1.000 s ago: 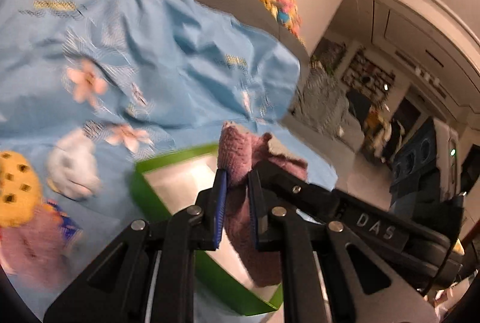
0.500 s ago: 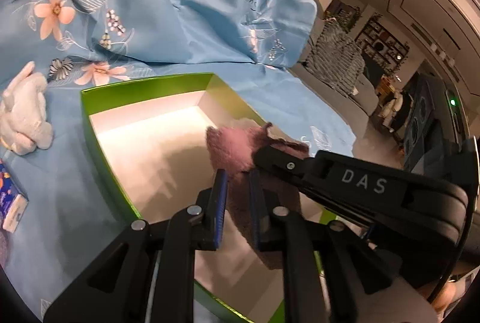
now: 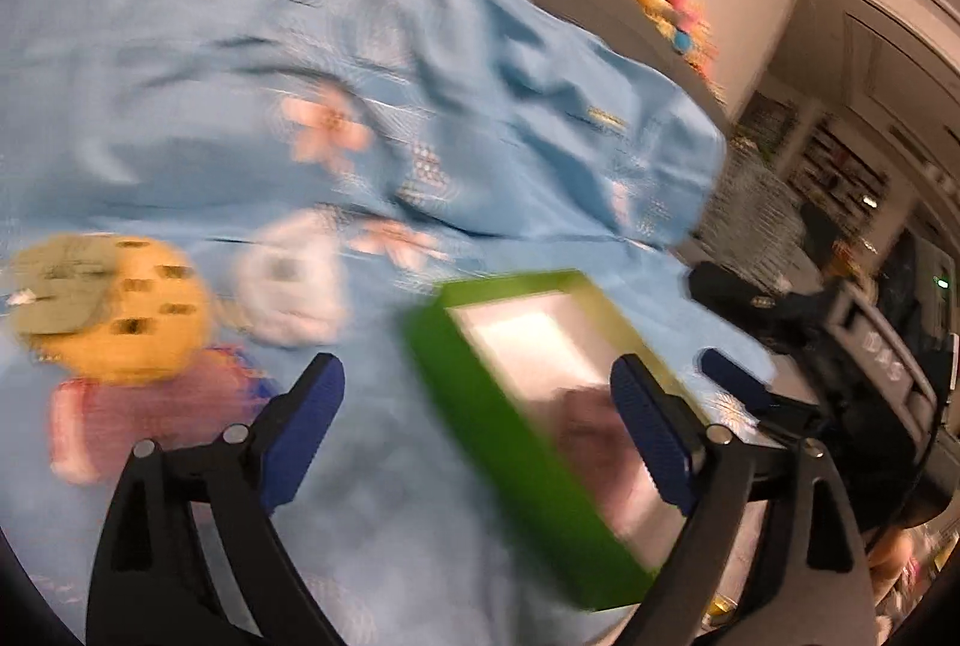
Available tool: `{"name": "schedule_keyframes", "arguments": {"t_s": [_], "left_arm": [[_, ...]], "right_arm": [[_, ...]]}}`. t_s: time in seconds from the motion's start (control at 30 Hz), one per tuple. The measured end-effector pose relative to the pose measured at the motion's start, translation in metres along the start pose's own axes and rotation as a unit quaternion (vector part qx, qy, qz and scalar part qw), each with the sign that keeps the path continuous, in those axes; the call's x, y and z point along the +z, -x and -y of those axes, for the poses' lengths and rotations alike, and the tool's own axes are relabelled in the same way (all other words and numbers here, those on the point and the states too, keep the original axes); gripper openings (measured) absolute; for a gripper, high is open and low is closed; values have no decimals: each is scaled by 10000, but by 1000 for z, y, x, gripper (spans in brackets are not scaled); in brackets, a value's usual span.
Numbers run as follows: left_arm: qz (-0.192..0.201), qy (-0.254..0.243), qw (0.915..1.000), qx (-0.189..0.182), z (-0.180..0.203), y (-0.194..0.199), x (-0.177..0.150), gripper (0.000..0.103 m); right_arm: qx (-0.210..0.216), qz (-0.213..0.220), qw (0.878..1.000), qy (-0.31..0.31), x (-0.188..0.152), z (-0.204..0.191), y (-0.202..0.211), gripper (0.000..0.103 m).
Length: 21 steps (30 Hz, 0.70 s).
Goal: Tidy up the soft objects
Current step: 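Move the right gripper back to the green crumpled cloth on the pile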
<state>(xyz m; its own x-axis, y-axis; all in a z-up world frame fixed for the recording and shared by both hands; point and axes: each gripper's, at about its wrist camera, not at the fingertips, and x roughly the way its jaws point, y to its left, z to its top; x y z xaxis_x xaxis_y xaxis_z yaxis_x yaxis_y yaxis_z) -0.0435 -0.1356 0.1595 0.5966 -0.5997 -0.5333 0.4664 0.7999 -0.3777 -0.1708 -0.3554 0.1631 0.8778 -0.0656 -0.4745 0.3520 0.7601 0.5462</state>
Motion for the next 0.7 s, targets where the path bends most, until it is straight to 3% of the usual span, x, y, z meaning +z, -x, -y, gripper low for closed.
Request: {"name": "schedule_keyframes", "arguments": {"t_s": [0.1, 0.23, 0.4, 0.53, 0.7], "left_arm": [[192, 159, 9974, 678, -40, 30, -2, 91], [261, 608, 9854, 1568, -104, 62, -21, 97], [136, 1503, 9667, 2066, -167, 78, -47, 97], [124, 1635, 9518, 2591, -187, 85, -52, 97], [51, 1886, 9427, 2751, -209, 86, -55, 97]], "right_arm": [[331, -47, 9990, 283, -6, -26, -6, 97], [749, -267, 9950, 611, -21, -62, -21, 97], [1070, -684, 9863, 1057, -51, -111, -45, 97], [1208, -952, 9768, 1491, -82, -154, -70, 97], [1361, -1327, 9615, 1982, -111, -208, -108, 97]]}}
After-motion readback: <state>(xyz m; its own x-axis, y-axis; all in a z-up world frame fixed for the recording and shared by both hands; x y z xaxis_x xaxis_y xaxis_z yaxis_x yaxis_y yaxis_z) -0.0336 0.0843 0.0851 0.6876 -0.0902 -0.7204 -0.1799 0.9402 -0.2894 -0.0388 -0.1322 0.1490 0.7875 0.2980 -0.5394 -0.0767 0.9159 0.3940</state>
